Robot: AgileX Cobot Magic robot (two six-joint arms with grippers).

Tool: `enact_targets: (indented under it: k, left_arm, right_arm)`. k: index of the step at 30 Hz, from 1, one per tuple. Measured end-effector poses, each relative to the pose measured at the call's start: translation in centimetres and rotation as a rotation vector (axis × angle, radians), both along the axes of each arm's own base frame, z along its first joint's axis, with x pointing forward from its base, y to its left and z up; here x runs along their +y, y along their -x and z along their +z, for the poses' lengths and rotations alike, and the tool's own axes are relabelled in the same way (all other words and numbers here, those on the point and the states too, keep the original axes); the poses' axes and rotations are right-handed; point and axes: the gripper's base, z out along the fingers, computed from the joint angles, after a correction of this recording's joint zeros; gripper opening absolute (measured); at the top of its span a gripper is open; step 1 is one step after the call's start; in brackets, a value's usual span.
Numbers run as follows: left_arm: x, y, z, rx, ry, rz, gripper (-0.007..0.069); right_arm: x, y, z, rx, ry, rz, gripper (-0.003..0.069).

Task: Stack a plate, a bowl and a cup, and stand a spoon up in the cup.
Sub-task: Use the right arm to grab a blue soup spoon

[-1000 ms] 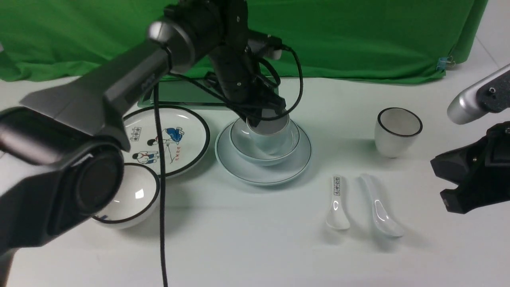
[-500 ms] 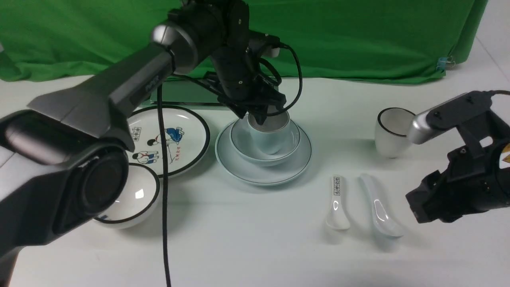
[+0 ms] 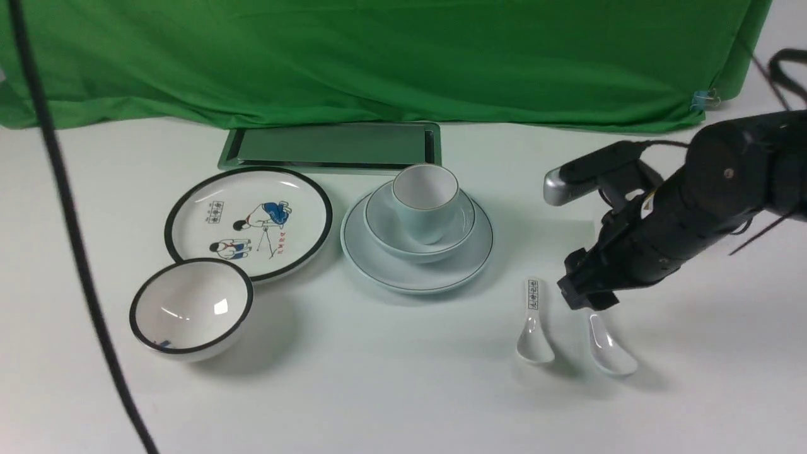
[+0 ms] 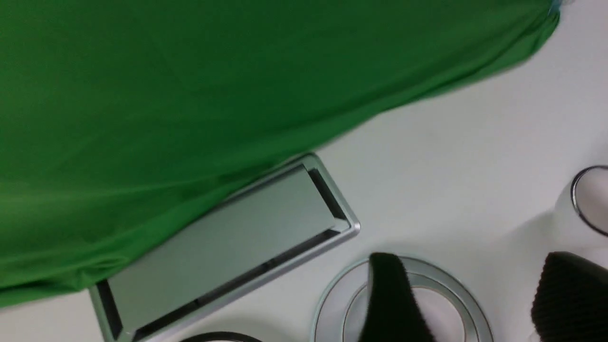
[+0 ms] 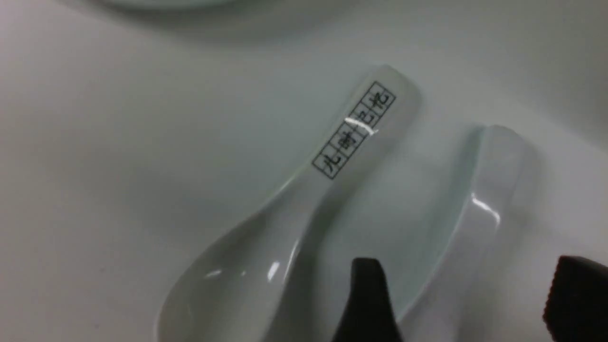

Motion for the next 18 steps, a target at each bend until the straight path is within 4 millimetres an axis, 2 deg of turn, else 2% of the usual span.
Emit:
enact_targets:
  k: [2, 5, 7, 11, 14, 16, 18]
  left_arm:
    - [0.8, 1.7, 1.6, -0.029, 0.008, 0.003, 0.0150]
    - [1.4, 3.2, 1.6, -0.002, -0.009, 0.005, 0.0010]
    - [1.8, 3.8, 1.4, 0.012, -0.020, 0.008, -0.0015]
    - [2.8, 5.3, -2.1, 0.142, -0.120, 0.031, -0.0039]
    - [3.7, 6.8, -4.5, 0.185, -0.162, 0.058, -0.0039]
    - [4.5, 8.4, -6.0, 0.187, -0.162, 0.067, -0.0039]
    - [5.2, 10.1, -7.1, 0.176, -0.146, 0.072, -0.0037]
  right_arm:
    - [0.3, -0.8, -1.8, 0.026, 0.007, -0.011, 0.0497]
    - [0.5, -1.4, -3.4, 0.042, 0.008, -0.028, 0.0497]
    - [0.6, -1.6, -3.7, 0.044, 0.007, -0.035, 0.0497]
    - [0.7, -1.9, -4.2, 0.030, 0.001, -0.040, 0.0472]
    - [0.7, -2.0, -4.1, 0.020, -0.002, -0.041, 0.0364]
    - [0.7, -2.0, -4.1, 0.020, -0.002, -0.040, 0.0244]
    - [0.7, -2.0, -4.1, 0.021, -0.001, -0.037, 0.0168]
